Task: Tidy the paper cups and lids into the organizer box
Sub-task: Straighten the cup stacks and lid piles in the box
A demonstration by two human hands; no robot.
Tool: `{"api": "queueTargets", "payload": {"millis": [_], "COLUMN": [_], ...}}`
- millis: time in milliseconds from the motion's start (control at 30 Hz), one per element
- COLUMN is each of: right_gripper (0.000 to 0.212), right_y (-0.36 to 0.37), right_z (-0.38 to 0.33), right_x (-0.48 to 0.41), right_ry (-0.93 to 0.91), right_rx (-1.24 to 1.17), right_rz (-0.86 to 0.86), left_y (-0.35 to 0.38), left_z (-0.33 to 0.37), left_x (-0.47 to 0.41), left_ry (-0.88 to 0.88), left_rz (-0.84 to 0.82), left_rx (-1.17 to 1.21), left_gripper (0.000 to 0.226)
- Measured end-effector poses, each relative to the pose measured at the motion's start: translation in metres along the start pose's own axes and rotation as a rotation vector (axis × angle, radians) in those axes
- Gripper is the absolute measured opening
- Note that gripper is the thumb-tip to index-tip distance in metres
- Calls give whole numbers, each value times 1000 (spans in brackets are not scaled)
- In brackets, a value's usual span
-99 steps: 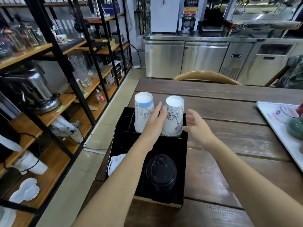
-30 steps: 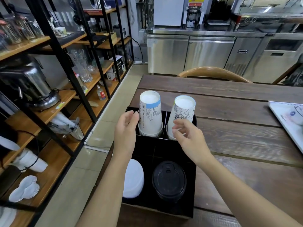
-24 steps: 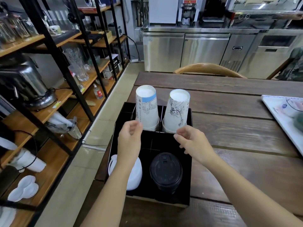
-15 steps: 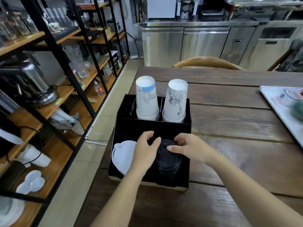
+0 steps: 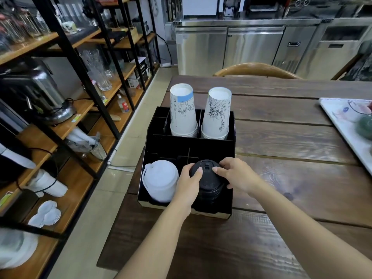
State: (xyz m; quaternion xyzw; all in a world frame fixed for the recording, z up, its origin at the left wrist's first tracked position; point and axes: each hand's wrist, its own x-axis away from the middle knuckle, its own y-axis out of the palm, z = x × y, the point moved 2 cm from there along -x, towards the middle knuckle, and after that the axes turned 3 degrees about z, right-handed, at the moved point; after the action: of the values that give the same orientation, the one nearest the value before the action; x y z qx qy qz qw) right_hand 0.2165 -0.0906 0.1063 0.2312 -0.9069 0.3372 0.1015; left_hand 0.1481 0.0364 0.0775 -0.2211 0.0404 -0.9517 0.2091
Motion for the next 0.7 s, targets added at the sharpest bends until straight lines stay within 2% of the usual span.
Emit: {"api": "queueTargets", "payload": {"millis": [267, 500, 700], "right_gripper": [36, 29, 26], "right_y": [0, 2, -3], "right_z": [-9, -3, 1], "right_x": [-1, -2, 2], "right_ry": [68, 138, 37], "right_rx": [134, 109, 64], "right_rz": [47, -32, -47], "left_y": [12, 14, 11], "left_z": [1, 4, -9], "left_x": [-7, -8, -8], "left_ry": [-120, -28, 23], "left_rz": [56, 31, 11], "left_rx": [227, 176, 234], "left_gripper": [35, 41, 40]}}
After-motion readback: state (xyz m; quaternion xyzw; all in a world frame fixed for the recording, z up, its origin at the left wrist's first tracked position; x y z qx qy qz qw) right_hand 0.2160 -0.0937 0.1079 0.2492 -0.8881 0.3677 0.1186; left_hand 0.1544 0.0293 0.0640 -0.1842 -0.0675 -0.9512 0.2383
